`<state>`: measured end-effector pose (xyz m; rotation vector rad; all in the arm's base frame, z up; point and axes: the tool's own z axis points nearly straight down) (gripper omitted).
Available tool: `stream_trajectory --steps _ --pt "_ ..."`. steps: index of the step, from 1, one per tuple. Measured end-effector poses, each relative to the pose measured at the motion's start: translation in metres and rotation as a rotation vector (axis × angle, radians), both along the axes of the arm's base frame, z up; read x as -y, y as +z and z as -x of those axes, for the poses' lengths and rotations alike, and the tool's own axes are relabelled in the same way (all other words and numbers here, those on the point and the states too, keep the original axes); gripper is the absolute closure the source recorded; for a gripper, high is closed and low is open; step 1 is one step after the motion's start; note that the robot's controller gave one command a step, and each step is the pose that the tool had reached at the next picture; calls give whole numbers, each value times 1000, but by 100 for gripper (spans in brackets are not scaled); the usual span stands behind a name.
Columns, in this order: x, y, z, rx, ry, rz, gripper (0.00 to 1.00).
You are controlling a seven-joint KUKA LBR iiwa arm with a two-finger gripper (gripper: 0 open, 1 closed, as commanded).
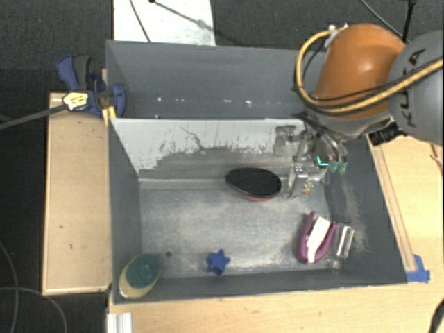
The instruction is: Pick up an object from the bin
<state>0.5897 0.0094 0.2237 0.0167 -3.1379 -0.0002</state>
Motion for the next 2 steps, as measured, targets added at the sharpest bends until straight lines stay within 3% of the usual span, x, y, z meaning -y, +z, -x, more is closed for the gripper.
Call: stream_trajectory --steps 1,2 --pt "-26 -133 38 -2 -165 -1 0" --pt "70 -149 43 4 -164 5 0"
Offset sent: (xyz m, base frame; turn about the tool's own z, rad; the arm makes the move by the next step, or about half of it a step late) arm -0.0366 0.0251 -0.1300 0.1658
